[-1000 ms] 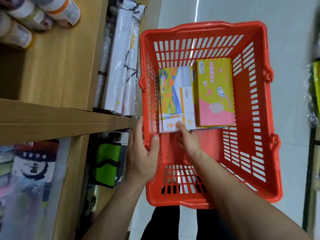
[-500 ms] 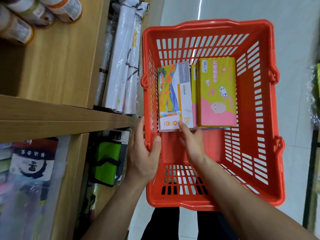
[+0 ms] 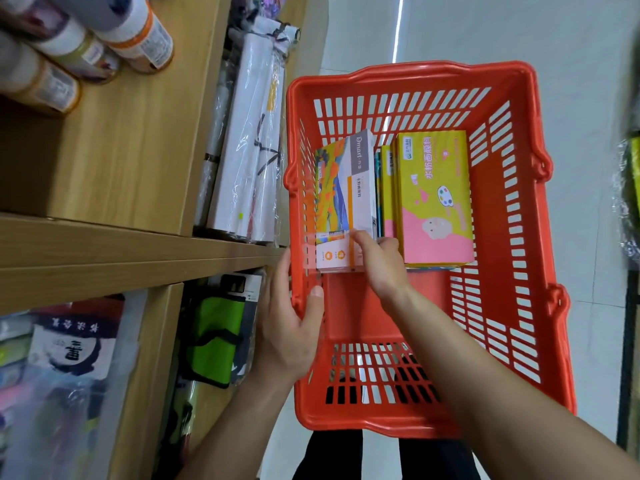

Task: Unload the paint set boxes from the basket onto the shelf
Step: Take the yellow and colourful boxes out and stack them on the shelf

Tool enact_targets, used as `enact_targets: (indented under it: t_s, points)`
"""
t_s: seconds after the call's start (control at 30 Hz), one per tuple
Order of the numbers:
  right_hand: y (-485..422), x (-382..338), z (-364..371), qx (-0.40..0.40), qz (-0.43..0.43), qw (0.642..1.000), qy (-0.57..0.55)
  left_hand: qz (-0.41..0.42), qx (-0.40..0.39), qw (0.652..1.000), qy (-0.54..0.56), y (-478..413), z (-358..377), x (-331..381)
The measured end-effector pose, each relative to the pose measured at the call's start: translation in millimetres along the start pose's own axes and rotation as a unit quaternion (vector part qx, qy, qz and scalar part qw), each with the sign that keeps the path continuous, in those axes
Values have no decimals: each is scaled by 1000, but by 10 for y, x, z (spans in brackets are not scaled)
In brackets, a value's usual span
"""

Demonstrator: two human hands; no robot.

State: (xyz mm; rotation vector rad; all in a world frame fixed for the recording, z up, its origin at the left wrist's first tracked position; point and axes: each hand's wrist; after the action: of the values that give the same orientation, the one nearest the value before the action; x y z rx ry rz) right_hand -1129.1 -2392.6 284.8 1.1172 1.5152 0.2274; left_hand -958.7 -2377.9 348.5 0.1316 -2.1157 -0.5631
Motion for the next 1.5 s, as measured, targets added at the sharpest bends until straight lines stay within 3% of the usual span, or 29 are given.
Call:
enact_targets:
  t_s: [0.1, 0.27, 0.43, 0.73, 1.07, 1.17, 1.23, 1.33, 1.43, 1.5]
  points:
    - [-81, -184, 42, -16, 5, 999, 28, 3, 1, 1000, -1, -28, -7, -6]
    - [-275, -286, 48, -26, 18, 998, -53, 19, 7, 1000, -9, 9, 0, -7]
    - [-292, -416, 103, -20, -36, 997, 62, 15, 10, 1000, -6, -13, 2, -11]
    - [319, -338, -652, -5, -87, 995, 51, 22, 41, 998, -38, 69, -25, -3]
    - [1061, 285, -1483, 43, -45, 998, 17, 132, 165, 954, -211, 198, -35, 361]
    - [1151, 427, -1529, 52, -45, 998, 12, 186, 134, 956, -180, 194, 95, 523]
    - [1166, 468, -1538, 52, -46, 997, 14, 155, 69, 978, -125, 88, 290, 602]
    - [1130, 514, -1553, 50, -48, 998, 5, 4, -30, 998, -60, -302, 716, 558]
    - [1117, 577, -1571, 50, -54, 997, 1, -145, -110, 983, 32, -735, 1083, 448]
    - [1114, 645, -1590, 48, -57, 997, 3, -196, -142, 967, 74, -925, 1299, 359]
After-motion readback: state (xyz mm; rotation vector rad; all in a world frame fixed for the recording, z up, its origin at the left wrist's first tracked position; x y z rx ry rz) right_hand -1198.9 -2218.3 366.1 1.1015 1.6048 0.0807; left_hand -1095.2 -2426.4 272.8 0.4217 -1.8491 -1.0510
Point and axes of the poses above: each hand's wrist, its own y-axis away from the middle knuckle, its own z-axis out of the palm, x = y × z, and after that the axes turned 7 degrees about -z, right-handed
